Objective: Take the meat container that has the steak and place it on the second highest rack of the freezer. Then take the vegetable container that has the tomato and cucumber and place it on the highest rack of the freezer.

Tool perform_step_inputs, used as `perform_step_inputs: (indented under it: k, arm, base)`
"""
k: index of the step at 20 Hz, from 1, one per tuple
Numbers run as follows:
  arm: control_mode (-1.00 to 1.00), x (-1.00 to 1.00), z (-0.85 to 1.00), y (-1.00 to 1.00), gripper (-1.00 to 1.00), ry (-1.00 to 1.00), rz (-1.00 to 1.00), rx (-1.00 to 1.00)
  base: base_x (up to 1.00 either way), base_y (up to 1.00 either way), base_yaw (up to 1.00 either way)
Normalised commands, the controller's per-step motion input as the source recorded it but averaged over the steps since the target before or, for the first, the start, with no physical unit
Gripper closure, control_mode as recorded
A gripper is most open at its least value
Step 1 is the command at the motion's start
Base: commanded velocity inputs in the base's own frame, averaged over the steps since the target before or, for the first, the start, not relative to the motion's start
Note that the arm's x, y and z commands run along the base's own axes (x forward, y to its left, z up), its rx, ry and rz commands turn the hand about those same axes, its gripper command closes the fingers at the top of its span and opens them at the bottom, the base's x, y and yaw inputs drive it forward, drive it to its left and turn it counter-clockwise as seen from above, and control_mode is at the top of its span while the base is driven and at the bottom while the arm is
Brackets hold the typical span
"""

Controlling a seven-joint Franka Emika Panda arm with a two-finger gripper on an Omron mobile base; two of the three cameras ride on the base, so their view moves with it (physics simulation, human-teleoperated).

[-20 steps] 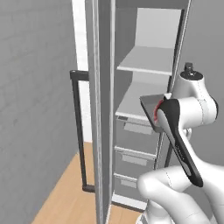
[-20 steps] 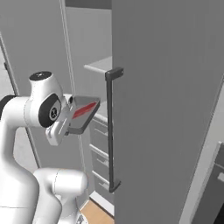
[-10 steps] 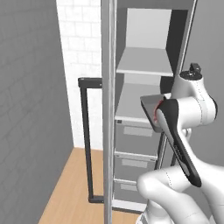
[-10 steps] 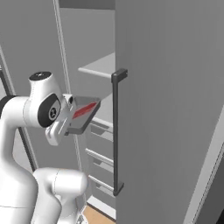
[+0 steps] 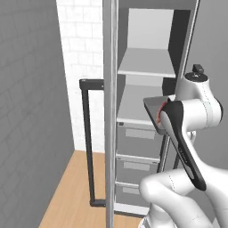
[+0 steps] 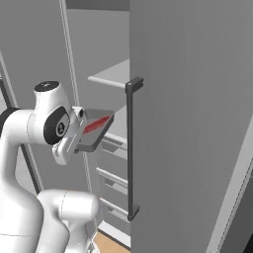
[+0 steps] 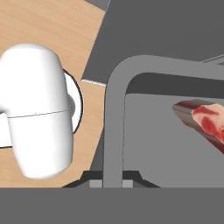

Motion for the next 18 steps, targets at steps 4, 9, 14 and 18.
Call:
perform_step_inputs:
  k: [4, 9, 14, 18]
  arm:
    - [1.0, 0.0, 0.0, 0.0, 1.0, 0.0, 0.0, 0.0]
    - [1.0, 0.0, 0.0, 0.0, 1.0, 0.0, 0.0, 0.0]
    - [1.0, 0.0, 0.0, 0.0, 1.0, 0.0, 0.0, 0.0]
    - [1.0, 0.0, 0.0, 0.0, 1.0, 0.0, 0.0, 0.0]
  base:
    - [0.61, 0.0, -0.07]
    - [0.75, 0.0, -0.07]
    - [0.06, 0.0, -0.01]
    - [-0.52, -0.02, 0.0]
